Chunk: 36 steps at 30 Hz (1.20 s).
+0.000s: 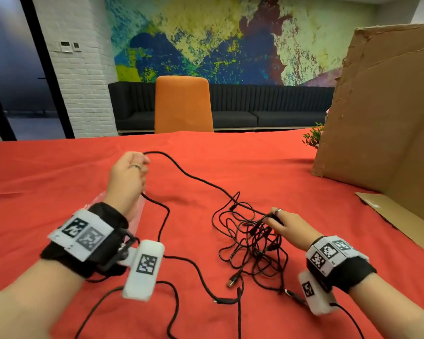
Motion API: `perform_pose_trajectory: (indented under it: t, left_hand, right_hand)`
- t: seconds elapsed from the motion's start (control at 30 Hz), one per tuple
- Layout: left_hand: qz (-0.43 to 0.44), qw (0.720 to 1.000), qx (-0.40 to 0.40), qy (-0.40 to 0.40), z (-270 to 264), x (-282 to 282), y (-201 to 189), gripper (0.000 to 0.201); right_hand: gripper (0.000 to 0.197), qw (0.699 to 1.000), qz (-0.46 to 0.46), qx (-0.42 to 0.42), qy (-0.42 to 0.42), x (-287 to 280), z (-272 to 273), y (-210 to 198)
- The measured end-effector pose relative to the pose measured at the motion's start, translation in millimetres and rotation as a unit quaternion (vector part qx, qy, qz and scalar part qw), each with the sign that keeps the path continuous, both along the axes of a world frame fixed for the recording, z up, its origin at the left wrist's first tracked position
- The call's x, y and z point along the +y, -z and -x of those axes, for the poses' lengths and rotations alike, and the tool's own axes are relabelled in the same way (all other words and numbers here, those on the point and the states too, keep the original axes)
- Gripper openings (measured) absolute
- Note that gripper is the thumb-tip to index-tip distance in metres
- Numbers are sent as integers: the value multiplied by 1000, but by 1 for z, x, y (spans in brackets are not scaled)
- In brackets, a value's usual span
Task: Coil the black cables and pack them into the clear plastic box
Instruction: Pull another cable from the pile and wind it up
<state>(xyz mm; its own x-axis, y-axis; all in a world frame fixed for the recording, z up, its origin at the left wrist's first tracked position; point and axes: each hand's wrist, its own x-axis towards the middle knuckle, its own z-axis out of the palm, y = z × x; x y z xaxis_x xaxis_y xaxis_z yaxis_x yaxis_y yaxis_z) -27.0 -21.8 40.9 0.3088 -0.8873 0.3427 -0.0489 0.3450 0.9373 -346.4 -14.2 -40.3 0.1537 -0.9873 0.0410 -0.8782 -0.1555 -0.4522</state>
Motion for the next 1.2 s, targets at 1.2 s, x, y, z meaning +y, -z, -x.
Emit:
perform_pose_trajectory:
  t: [1.2]
  left_hand:
    - [-95, 930, -257, 244, 101, 30, 45, 31]
  right_hand:
    - [32, 968, 215, 128, -34, 35, -36, -24]
